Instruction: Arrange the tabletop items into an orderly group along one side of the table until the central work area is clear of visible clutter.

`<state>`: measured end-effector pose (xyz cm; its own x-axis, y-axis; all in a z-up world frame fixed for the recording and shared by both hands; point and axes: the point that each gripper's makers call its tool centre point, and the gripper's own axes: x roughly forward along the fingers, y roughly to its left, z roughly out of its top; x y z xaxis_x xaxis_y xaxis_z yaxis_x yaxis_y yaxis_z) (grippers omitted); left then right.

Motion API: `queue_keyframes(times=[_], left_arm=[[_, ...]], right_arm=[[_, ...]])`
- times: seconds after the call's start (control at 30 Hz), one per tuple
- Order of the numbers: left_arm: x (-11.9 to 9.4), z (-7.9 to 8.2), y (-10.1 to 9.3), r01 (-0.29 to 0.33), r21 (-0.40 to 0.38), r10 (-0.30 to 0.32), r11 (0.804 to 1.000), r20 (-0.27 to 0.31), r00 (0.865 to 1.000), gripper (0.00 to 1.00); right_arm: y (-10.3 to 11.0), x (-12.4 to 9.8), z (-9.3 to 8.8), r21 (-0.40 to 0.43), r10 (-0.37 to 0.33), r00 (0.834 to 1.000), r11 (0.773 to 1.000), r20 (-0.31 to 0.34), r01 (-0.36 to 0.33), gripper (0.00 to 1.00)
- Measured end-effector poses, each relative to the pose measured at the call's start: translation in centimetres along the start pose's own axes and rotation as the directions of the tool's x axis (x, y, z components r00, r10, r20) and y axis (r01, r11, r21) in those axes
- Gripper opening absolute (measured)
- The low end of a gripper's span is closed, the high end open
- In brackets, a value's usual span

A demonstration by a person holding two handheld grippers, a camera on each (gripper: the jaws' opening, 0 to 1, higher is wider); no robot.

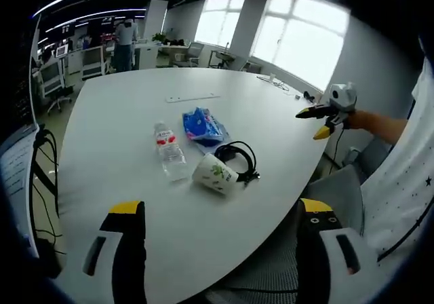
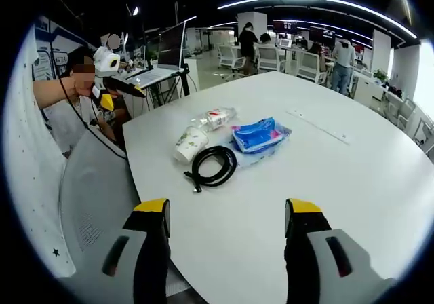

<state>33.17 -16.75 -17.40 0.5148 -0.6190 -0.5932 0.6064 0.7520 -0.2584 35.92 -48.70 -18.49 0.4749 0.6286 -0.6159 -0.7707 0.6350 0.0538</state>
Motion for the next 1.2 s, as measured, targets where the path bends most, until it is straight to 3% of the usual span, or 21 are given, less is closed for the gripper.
queue_keyframes(times=[1.2], left_arm=[[0.4, 1.6, 0.3, -0.005, 0.014, 0.005, 1.0, 0.01, 1.0, 0.94]], right_arm=[[-1.3, 0.7, 1.3, -0.029, 0.012, 1.0, 1.0, -0.001, -0.012, 0.67]])
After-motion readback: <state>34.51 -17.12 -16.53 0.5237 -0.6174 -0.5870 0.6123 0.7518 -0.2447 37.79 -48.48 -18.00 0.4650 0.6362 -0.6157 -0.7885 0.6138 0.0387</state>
